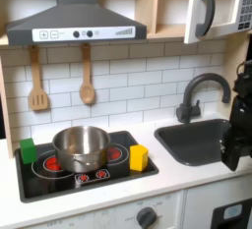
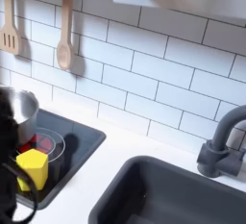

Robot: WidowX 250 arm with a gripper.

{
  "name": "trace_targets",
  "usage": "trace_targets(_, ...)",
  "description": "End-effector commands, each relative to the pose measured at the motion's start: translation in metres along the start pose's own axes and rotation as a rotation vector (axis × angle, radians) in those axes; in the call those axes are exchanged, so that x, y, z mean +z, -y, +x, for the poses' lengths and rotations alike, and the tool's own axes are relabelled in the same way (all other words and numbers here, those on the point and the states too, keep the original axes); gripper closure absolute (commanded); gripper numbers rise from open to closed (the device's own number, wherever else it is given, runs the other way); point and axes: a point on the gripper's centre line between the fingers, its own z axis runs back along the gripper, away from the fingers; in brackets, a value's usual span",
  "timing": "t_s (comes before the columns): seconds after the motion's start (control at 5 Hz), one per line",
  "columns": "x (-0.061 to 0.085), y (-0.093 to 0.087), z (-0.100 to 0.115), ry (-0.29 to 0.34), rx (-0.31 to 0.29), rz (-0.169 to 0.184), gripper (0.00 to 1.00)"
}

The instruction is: Close microwave

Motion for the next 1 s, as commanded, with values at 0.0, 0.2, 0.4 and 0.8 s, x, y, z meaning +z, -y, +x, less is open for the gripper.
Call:
trace_targets(0.0, 0.007, 0.005, 0.021, 0.027, -0.038, -0.014, 0.0)
trace_targets(0.2, 0.011, 0.008, 0.03, 0.041, -0.046, -0.017, 0.0)
trace_targets(0.4, 0.015, 0.015, 0.037, 0.055, -0.069, -0.028, 0.0)
trace_targets(0.8, 0.023, 0.038, 0.056, 0.08, -0.114, -0.062, 0.0)
